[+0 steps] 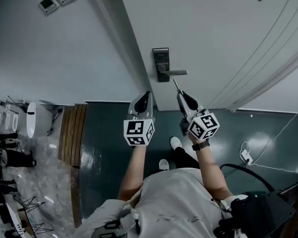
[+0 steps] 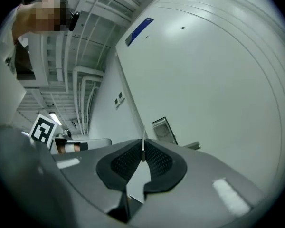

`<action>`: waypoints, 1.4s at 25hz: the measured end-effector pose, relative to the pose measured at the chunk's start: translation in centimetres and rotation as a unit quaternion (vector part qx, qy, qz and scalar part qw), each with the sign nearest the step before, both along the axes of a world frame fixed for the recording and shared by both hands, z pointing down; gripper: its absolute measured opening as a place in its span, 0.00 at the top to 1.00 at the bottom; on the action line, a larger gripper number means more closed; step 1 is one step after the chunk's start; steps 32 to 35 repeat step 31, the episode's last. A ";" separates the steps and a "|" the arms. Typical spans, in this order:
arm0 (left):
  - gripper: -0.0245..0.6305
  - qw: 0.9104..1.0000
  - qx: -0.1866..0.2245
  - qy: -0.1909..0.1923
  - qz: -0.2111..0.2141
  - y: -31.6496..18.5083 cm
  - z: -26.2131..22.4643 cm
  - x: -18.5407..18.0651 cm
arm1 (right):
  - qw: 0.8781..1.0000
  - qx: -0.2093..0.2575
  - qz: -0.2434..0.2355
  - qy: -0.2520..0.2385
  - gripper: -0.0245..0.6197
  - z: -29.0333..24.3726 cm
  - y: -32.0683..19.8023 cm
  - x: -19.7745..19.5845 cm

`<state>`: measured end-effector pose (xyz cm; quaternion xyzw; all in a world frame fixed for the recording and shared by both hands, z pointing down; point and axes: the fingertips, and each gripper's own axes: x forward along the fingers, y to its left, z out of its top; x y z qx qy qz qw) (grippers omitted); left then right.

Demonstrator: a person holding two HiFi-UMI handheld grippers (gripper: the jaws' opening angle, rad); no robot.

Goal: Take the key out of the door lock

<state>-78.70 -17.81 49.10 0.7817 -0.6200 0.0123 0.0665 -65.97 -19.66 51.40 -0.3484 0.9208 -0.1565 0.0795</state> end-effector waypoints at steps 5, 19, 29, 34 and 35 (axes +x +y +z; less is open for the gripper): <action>0.96 0.999 0.030 -0.008 0.009 5.6 0.1 1.6 | 0.997 0.017 0.043 0.069 0.92 -0.8 7.9 1.2; 0.96 0.996 0.053 0.007 0.067 8.6 -4.2 8.6 | 0.985 0.110 0.069 0.115 0.92 -6.5 10.9 3.0; 0.96 0.996 0.033 -0.037 0.072 6.8 -2.5 13.6 | 0.989 0.065 0.109 0.082 0.92 -4.2 7.2 9.9; 0.96 0.996 0.032 -0.041 0.066 6.4 -2.4 13.8 | 0.987 0.072 0.119 0.082 0.92 -4.5 6.2 11.5; 0.96 0.996 0.032 -0.041 0.066 6.4 -2.4 13.8 | 0.987 0.072 0.119 0.082 0.92 -4.5 6.2 11.5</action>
